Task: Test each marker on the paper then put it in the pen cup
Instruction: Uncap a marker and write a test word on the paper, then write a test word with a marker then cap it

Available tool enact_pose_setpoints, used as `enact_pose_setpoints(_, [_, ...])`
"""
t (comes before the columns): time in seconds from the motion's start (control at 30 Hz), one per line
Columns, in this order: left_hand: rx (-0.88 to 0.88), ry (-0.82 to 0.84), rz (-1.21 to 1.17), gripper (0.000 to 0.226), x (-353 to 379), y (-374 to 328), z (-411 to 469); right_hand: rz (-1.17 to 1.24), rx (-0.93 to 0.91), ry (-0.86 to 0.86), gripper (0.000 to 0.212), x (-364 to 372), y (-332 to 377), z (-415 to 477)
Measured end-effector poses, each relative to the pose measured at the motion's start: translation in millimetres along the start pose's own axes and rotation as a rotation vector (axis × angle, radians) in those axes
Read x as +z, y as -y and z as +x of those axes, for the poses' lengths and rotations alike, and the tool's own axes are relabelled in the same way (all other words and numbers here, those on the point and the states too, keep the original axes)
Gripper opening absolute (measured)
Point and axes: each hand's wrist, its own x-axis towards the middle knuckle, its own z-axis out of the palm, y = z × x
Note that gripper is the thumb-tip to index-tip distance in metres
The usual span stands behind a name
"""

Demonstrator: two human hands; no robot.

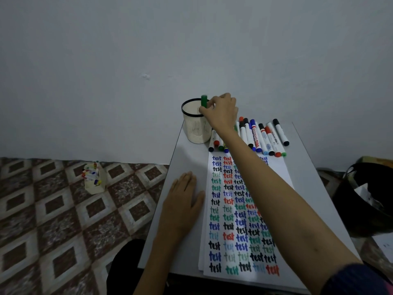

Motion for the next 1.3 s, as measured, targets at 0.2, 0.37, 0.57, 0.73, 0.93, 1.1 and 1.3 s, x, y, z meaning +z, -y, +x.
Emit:
enact_pose_setpoints(0.2, [-0.001, 0.002, -0.001, 0.074, 1.1, 1.8, 1.0, 0.059, 0.024, 0.004, 0.039, 1.9, -5.4, -5.6])
enact_pose_setpoints(0.37, [-0.017, 0.005, -0.023, 0.077, 2.0, 3.2, 0.2, 0.296, 0.056, -0.130, 0.041, -17.9, -36.8, -14.8])
enact_pose_setpoints(0.57, [-0.021, 0.005, -0.029, 0.079, 3.3, 4.7, 1.6, -0.029, 0.363, -0.253, 0.030, -57.8, -142.4, -36.2])
enact_pose_setpoints(0.73, [-0.033, 0.004, -0.035, 0.082, 1.0, 1.9, 0.6, -0.234, 0.371, -0.187, 0.030, -80.7, -190.9, -53.6])
enact_pose_setpoints(0.93, [-0.040, 0.010, -0.044, 0.071, -1.6, -1.0, -0.6, -0.131, 0.331, -0.231, 0.027, -90.3, -195.6, -61.8])
enact_pose_setpoints(1.1, [-0.038, 0.008, -0.045, 0.064, -0.8, -0.9, -1.0, 0.251, 0.332, -0.555, 0.022, -104.2, -180.7, -88.7])
enact_pose_setpoints(1.3, [-0.059, 0.009, -0.172, 0.067, -3.2, -0.6, -1.3, 0.969, 0.353, -0.416, 0.013, -123.0, -132.5, -147.8])
